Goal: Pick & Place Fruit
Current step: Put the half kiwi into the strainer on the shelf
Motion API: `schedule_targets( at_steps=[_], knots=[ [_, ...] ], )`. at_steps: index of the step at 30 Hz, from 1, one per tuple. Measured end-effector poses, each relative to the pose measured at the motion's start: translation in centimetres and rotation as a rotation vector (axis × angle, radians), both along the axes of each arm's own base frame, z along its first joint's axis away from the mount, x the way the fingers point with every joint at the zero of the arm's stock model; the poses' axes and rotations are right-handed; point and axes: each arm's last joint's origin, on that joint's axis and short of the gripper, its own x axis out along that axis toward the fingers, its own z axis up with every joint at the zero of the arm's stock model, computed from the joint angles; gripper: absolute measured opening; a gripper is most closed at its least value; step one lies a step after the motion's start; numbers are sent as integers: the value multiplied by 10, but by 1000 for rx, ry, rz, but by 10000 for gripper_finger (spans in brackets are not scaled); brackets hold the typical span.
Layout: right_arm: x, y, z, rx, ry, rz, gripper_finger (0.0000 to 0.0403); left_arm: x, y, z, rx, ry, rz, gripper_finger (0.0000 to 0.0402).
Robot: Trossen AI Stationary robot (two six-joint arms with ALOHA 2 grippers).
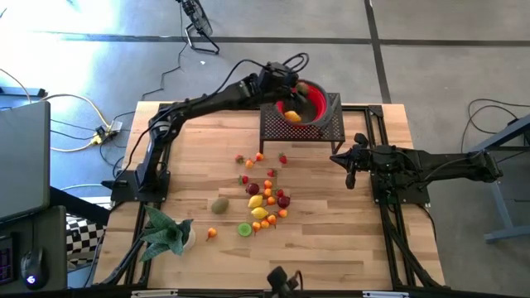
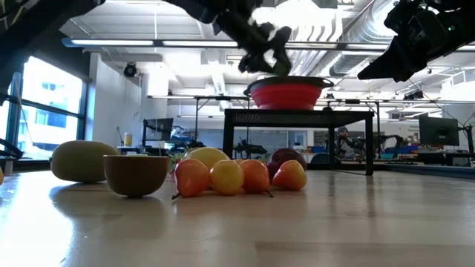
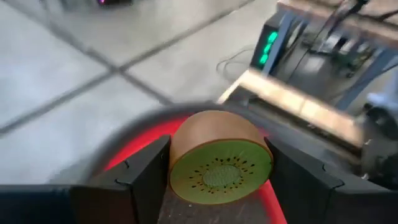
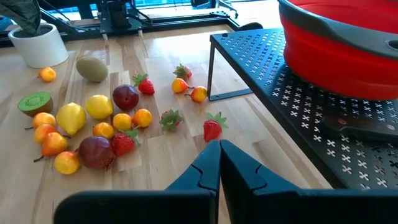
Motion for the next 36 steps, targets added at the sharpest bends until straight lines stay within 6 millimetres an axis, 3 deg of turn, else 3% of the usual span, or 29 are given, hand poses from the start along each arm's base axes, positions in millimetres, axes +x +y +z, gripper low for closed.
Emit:
schedule_targets(
  at_steps=[3,12,23,36],
  knots=[
    [0,0,0,0,3,0,3,-2,3,-10,-55,58,24,239],
    [0,0,-1,0,5,0,3,-6,0,-14,-101,106,30,239],
    [0,0,-1,-1,6,0,3,6,-9,-27,-106,129,28,239],
    [0,0,-1,-1,6,0,3,8,-7,-21,-83,66,32,239]
  ],
)
